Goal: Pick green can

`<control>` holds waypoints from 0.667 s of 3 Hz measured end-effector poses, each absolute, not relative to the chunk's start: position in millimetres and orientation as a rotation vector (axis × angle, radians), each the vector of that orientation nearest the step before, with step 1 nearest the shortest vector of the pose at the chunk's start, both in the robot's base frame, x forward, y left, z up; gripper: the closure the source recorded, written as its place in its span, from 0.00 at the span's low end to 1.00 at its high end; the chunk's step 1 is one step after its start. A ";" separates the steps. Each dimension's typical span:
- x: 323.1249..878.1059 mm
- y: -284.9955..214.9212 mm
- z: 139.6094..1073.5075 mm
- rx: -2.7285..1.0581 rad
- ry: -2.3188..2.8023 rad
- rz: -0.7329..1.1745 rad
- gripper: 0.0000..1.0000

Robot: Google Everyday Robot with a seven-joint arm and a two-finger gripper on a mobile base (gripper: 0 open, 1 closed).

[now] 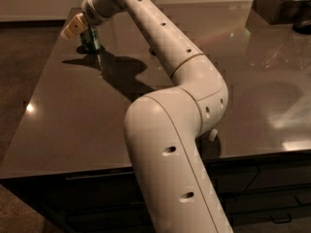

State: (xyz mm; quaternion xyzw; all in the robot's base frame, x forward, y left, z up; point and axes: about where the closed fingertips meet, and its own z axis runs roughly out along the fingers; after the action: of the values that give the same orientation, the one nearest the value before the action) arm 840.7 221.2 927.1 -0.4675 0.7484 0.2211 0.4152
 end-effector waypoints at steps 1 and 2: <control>852.2 215.1 931.9 -1.147 1.872 0.552 0.39; 854.5 202.4 943.1 -1.143 1.848 0.556 0.64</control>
Offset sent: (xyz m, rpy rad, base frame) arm 0.0420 -0.0422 0.0503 0.0502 -0.0568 -0.0113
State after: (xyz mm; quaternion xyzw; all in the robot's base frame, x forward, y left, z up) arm 854.5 202.4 943.1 -0.4591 0.7422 0.2233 0.4342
